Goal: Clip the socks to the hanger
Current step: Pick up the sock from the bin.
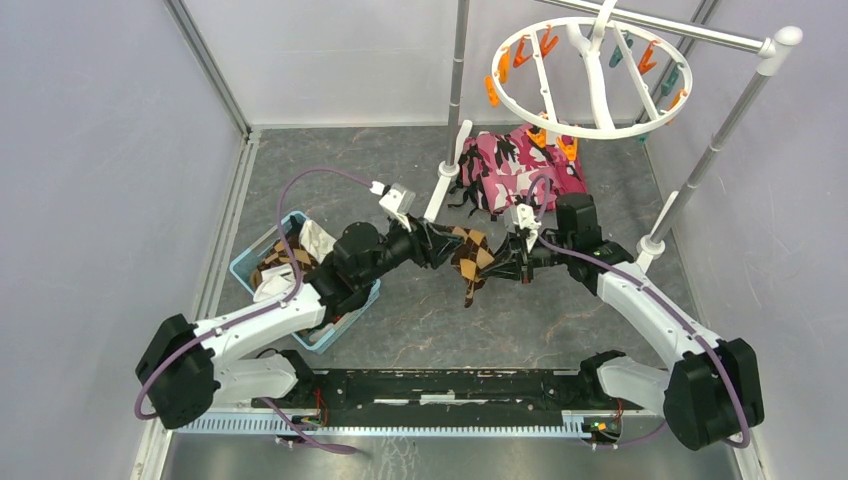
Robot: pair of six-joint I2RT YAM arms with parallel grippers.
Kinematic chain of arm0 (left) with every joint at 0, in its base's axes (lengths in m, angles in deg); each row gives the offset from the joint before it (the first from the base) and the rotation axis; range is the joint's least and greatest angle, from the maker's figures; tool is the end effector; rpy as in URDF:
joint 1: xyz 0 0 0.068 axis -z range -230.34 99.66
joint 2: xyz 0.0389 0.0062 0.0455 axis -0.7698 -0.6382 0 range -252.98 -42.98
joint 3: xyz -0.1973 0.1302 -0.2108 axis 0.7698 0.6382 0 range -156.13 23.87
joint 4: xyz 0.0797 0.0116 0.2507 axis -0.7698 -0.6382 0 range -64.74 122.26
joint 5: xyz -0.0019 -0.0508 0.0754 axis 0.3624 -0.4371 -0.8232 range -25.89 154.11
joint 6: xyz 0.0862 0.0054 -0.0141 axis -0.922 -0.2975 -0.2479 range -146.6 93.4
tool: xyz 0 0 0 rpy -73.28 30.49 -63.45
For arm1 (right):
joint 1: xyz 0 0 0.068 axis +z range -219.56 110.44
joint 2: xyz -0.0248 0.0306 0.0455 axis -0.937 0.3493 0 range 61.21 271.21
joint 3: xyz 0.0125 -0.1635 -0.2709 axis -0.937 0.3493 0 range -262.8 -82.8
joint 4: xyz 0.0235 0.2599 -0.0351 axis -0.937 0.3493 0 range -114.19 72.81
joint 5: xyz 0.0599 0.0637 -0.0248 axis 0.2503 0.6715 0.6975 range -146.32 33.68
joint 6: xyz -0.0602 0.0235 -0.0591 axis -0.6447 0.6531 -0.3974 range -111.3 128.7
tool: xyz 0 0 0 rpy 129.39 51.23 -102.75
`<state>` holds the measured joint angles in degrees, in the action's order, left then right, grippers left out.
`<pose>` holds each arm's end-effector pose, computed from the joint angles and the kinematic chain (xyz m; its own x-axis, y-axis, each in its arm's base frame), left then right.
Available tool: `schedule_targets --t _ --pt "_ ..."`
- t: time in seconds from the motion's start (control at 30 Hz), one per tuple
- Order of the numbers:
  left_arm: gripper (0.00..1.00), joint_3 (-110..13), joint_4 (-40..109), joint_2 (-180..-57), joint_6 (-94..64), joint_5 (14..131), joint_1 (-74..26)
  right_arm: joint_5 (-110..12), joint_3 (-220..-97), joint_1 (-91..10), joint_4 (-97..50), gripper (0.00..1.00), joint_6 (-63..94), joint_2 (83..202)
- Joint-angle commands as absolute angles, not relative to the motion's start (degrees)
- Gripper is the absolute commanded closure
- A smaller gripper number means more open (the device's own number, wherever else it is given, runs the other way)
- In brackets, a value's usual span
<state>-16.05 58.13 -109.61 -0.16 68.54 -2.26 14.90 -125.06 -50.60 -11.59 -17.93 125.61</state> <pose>0.1935 -0.2245 0.3377 -0.3619 -0.2613 -0.8948 0.7061 0.5498 -0.4461 0.1834 0.1407 0.2983 -0.1050 -0.1886 -0.9764 -0.9928 -0.0367 0.1139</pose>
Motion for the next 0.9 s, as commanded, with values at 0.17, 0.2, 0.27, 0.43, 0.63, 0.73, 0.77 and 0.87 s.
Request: schedule_targets --t 0.17,0.2,0.27,0.43,0.63,0.73,0.77,0.87 --pt "0.17 -5.7 55.4 -94.3 -3.8 64.3 -2.2 7.6 -121.1 -51.5 -26.5 1.00 0.7 127.6" --pt "0.16 -4.3 55.8 -93.2 -3.5 64.3 -2.2 7.1 -121.1 -51.6 -26.7 1.00 1.3 127.6" --pt "0.12 -1.8 57.2 -90.0 -2.4 66.0 -2.2 6.9 -120.8 -51.8 -27.7 1.00 2.6 127.7" --pt "0.09 2.5 60.8 -86.9 1.2 71.1 -2.2 5.3 -120.5 -52.3 -29.2 1.00 6.4 128.2" --pt "0.08 9.4 75.9 -90.7 9.0 77.0 -2.1 5.1 -120.5 -52.7 -30.2 1.00 8.5 128.7" --pt "0.08 11.2 83.0 -95.0 11.7 79.0 -2.1 5.4 -120.6 -52.7 -29.7 1.00 7.9 128.9" --pt "0.08 11.5 85.0 -96.7 12.5 79.2 -2.0 5.8 -120.9 -52.8 -29.1 1.00 7.2 129.0" --pt "0.08 12.1 91.2 -101.4 12.8 80.3 -1.4 7.1 -121.6 -52.8 -27.3 1.00 4.9 129.6"
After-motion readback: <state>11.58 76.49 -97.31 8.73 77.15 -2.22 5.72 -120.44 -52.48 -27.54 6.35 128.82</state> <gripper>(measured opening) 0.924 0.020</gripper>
